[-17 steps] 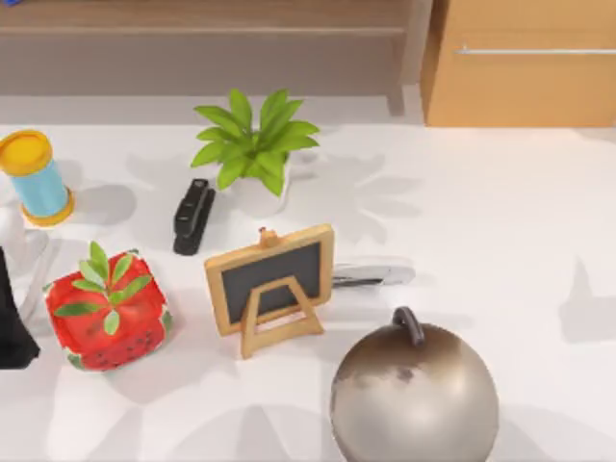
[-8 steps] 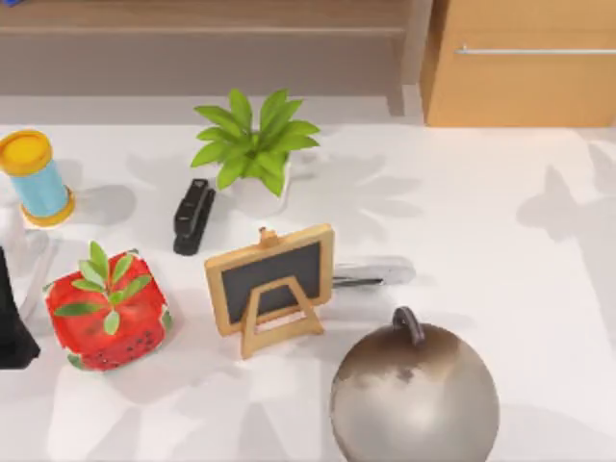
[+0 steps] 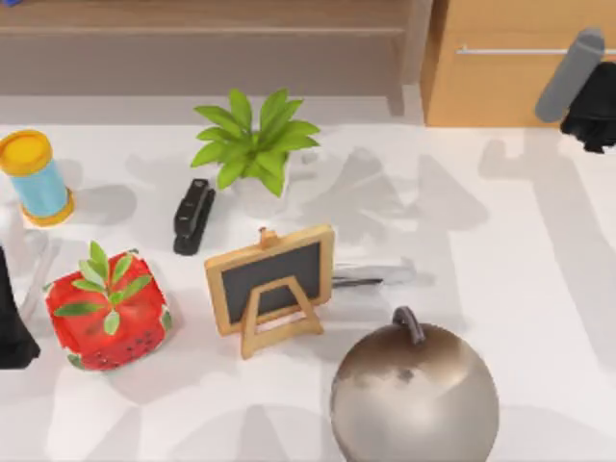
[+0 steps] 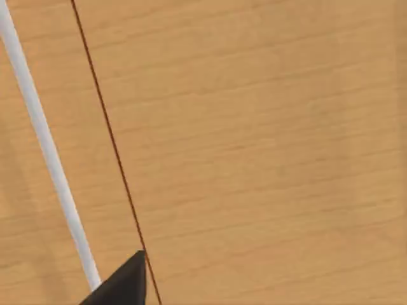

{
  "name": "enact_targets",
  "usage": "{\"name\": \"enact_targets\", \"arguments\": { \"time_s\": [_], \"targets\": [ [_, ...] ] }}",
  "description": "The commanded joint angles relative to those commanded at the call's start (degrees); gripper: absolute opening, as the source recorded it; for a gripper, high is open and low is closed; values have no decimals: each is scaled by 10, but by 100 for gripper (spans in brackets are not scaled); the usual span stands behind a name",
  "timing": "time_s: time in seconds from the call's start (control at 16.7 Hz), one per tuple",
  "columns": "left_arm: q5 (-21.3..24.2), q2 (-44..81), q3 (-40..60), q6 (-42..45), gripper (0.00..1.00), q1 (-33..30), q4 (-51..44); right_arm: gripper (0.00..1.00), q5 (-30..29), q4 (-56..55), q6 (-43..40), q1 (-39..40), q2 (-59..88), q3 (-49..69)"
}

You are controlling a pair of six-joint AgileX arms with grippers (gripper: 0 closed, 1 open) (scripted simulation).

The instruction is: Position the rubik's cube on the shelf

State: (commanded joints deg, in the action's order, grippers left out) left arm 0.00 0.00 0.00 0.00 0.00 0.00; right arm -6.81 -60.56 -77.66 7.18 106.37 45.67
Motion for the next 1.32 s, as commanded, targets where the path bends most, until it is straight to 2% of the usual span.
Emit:
{"name": "enact_targets", "arguments": {
  "time_s": [0.42,0.9,1.32],
  "targets": [
    [0,0,0,0,100,0,0,100,-49,-121,-109,27,197,79],
    [0,0,0,0,100,0,0,100,-52,-128,-115,26,214,84],
    [0,0,0,0,100,0,0,100,-47,-93,-116,22,244,151]
  ]
}}
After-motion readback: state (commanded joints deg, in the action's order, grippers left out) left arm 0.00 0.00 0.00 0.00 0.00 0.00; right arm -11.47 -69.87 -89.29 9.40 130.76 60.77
